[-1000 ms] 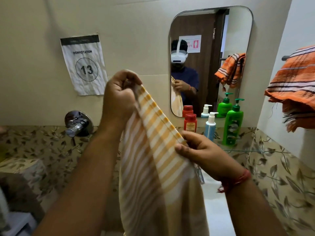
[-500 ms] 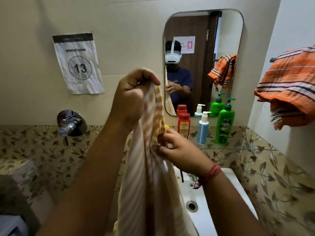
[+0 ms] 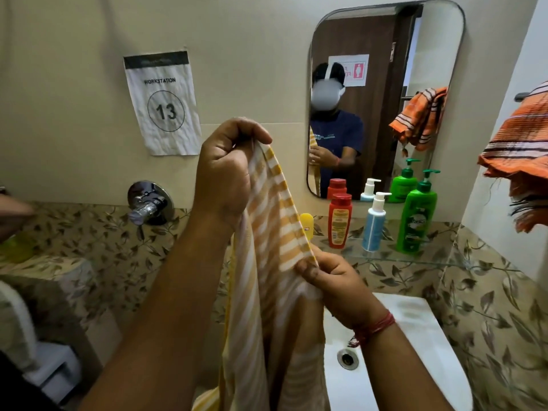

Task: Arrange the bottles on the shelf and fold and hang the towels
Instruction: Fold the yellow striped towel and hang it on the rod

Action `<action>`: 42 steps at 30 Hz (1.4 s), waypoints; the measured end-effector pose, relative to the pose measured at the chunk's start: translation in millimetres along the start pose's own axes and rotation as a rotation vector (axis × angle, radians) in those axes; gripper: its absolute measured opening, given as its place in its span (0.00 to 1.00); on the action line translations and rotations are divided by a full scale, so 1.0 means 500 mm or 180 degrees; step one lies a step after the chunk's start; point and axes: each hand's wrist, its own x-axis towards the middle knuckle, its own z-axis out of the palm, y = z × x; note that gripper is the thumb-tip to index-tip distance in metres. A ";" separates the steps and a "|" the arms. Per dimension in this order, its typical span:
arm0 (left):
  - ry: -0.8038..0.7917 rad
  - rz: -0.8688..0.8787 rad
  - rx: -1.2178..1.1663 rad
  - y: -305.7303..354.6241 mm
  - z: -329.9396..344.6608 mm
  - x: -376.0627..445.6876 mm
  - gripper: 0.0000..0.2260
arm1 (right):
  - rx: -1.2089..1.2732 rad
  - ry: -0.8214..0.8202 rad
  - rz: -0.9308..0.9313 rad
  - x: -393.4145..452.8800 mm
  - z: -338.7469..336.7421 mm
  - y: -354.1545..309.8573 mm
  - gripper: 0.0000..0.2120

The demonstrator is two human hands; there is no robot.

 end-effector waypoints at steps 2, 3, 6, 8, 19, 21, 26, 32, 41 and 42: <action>-0.0144 -0.0008 0.0031 0.001 0.012 -0.006 0.20 | -0.0336 -0.0040 -0.0390 0.008 0.026 -0.005 0.14; -0.0202 -0.0022 0.0071 0.001 0.018 -0.009 0.21 | -0.0722 0.0108 -0.0602 0.017 0.041 -0.006 0.13; -0.0246 -0.0055 0.0159 -0.004 0.026 -0.013 0.23 | -0.2151 0.1074 -0.0981 0.038 0.071 -0.005 0.12; -0.0209 -0.0061 0.0189 -0.009 0.026 -0.014 0.24 | -0.2869 0.1712 -0.0879 0.039 0.069 0.005 0.11; -0.0113 -0.0163 0.0207 -0.020 0.043 -0.033 0.20 | -0.3621 0.1873 -0.1762 0.021 0.085 0.034 0.12; -0.0088 -0.0168 0.0201 -0.024 0.043 -0.037 0.19 | -0.3891 0.2081 -0.1516 0.020 0.092 0.033 0.16; -0.0111 -0.0170 0.0260 -0.041 0.048 -0.045 0.18 | -0.3869 0.2331 -0.1298 0.027 0.107 0.024 0.21; -0.0236 -0.0163 0.0290 -0.061 0.047 -0.058 0.17 | -0.4148 0.1785 -0.0856 0.044 0.105 -0.001 0.19; -0.0053 -0.0110 0.0036 -0.067 0.026 -0.047 0.18 | -0.2943 0.1584 -0.0630 0.063 0.058 0.010 0.08; -0.0046 -0.0098 -0.0003 -0.065 0.022 -0.044 0.19 | -0.2459 0.1371 -0.0556 0.062 0.048 0.014 0.09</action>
